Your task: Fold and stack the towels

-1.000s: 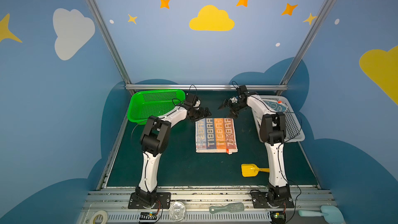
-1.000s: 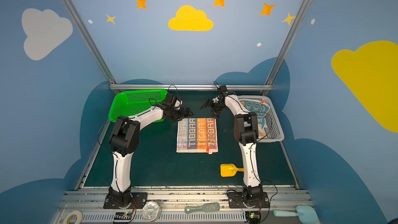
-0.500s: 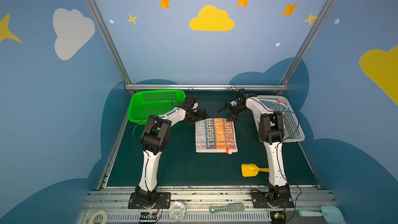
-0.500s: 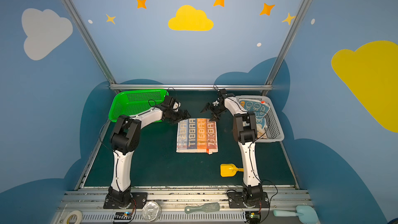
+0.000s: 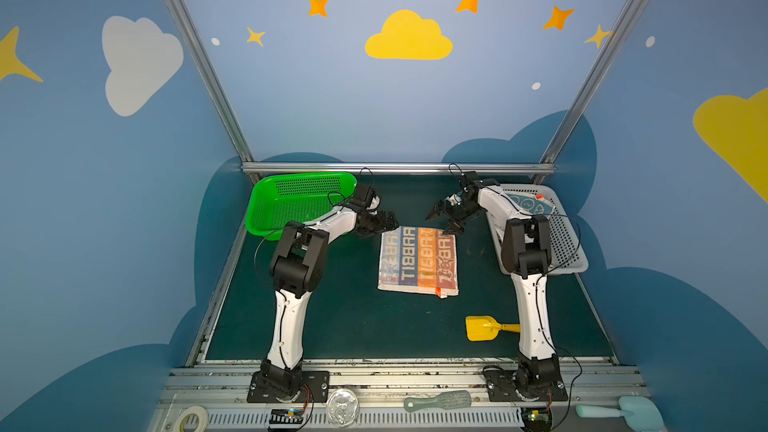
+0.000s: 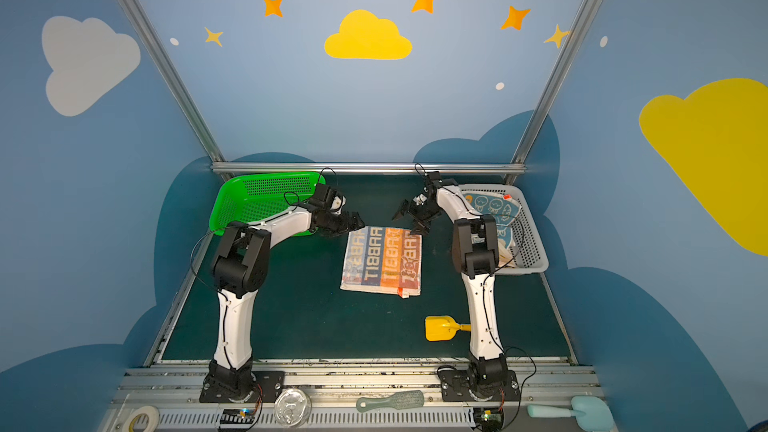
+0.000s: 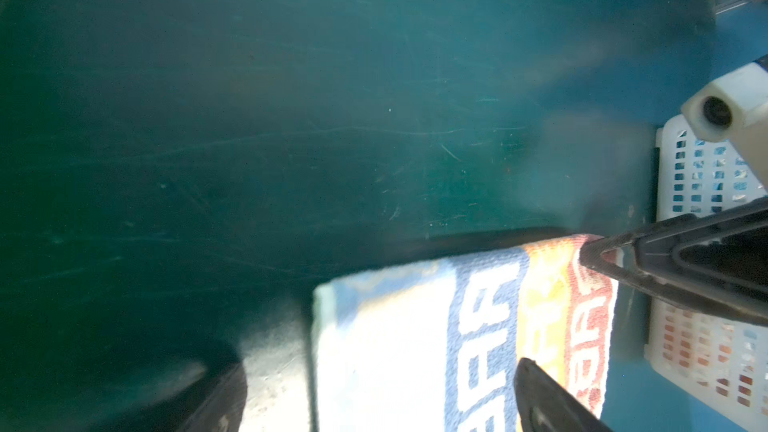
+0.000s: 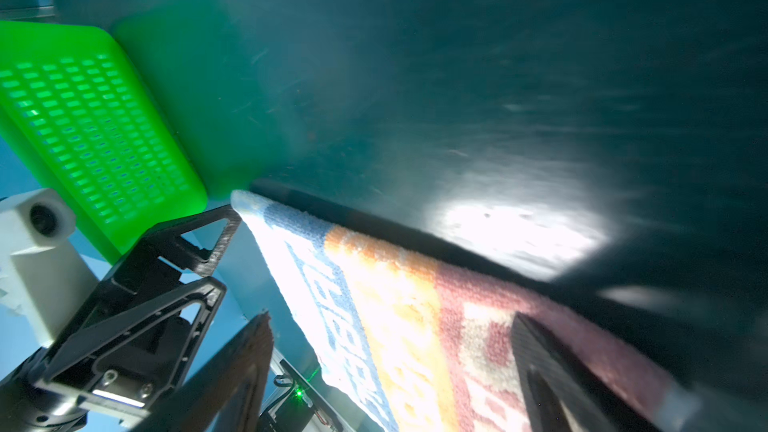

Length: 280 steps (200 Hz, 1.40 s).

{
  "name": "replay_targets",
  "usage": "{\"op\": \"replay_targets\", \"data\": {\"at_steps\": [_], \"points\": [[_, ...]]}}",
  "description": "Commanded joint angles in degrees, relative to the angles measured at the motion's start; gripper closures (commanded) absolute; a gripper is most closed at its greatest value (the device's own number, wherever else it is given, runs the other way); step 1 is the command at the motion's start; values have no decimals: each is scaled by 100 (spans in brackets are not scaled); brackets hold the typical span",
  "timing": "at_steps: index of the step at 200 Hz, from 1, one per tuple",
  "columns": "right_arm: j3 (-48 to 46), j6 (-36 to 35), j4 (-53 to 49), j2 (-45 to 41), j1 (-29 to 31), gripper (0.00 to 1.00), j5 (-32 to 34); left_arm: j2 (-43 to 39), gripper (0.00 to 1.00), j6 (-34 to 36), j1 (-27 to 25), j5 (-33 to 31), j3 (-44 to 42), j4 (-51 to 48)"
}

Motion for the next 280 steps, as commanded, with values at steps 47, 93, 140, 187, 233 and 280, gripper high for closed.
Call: {"op": "replay_targets", "data": {"at_steps": [47, 93, 140, 187, 233, 280], "points": [[-124, -602, -445, -768, -113, 10, 456, -217, 0, 244, 42, -215, 54, -355], [-492, -612, -329, -855, -139, 10, 529, -323, 0, 195, -285, 11, 388, -217], [-332, -598, -347, -546, -218, 10, 551, 68, 0, 126, -620, 208, 794, -93], [-274, -646, -452, -329, -263, 10, 708, 208, 0, -15, -756, 282, 526, 110], [-351, -625, -414, -222, -206, 10, 768, -121, 0, -169, -792, 228, -299, 398], [-835, -538, -183, -395, -75, 10, 753, -560, 0, -288, -897, 117, -1142, 617]]}}
